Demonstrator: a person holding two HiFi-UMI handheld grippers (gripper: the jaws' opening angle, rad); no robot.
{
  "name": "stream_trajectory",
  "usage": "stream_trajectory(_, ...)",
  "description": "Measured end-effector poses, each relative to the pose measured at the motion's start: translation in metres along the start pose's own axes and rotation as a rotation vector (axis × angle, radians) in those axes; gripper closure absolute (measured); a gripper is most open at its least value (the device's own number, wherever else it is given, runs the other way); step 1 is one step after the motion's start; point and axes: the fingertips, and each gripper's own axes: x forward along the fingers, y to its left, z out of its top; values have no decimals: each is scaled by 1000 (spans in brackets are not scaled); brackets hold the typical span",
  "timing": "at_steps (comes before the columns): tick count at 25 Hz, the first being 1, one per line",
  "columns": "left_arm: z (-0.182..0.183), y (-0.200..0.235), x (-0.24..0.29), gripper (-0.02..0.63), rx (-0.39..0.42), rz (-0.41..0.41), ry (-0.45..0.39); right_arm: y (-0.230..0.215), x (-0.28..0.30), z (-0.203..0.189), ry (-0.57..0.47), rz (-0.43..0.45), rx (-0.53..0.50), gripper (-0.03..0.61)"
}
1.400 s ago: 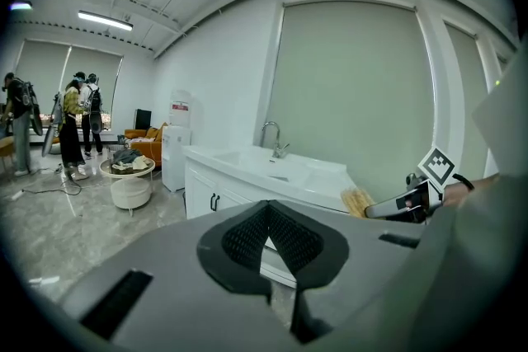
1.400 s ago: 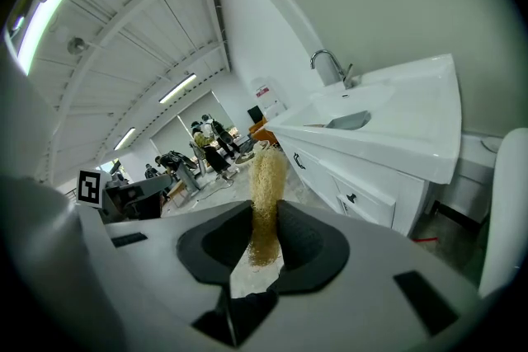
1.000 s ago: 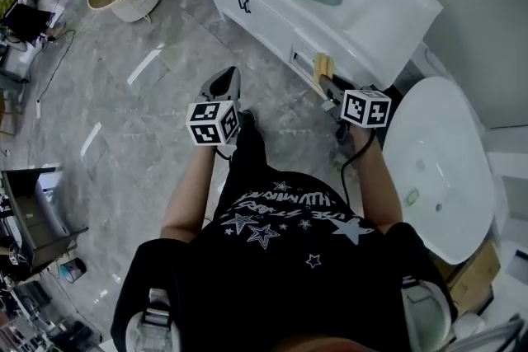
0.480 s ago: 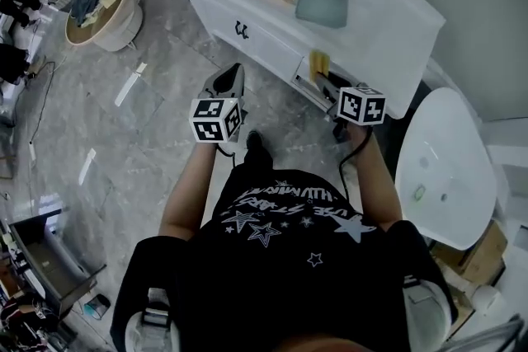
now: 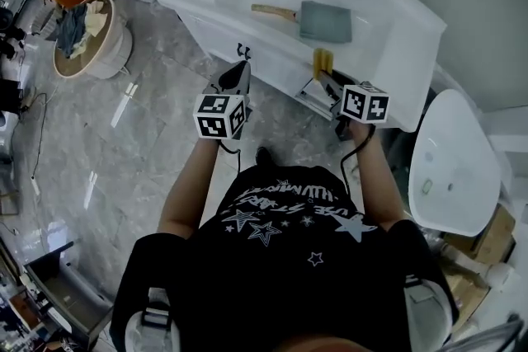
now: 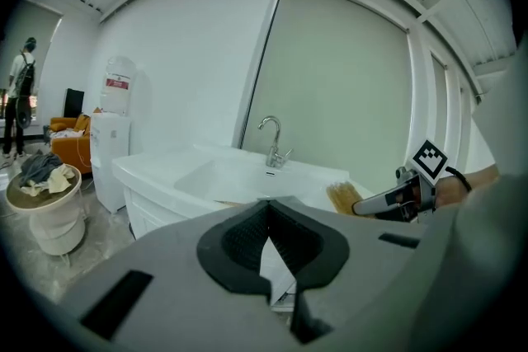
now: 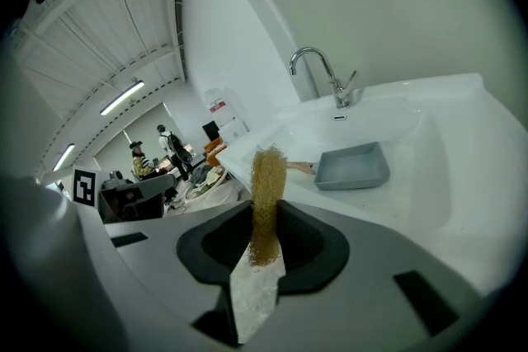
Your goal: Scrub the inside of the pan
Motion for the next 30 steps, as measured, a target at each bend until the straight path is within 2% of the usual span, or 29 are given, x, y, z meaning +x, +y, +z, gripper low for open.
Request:
stream_trajectory(8,21,27,39,606,4,-41,6,-20,15,23,-4,-55,33,491)
stream_trajectory(15,33,35,90,606,15,-66,40,-60,43,65,-45,-73,95,491)
stream_trajectory(26,81,40,195,606,48,-124,55,-138,84,118,-51,-86,148,491)
stream_trajectory(30,82,38,225,604,24,-144,98,-159,95,130,-61,-80,160,491)
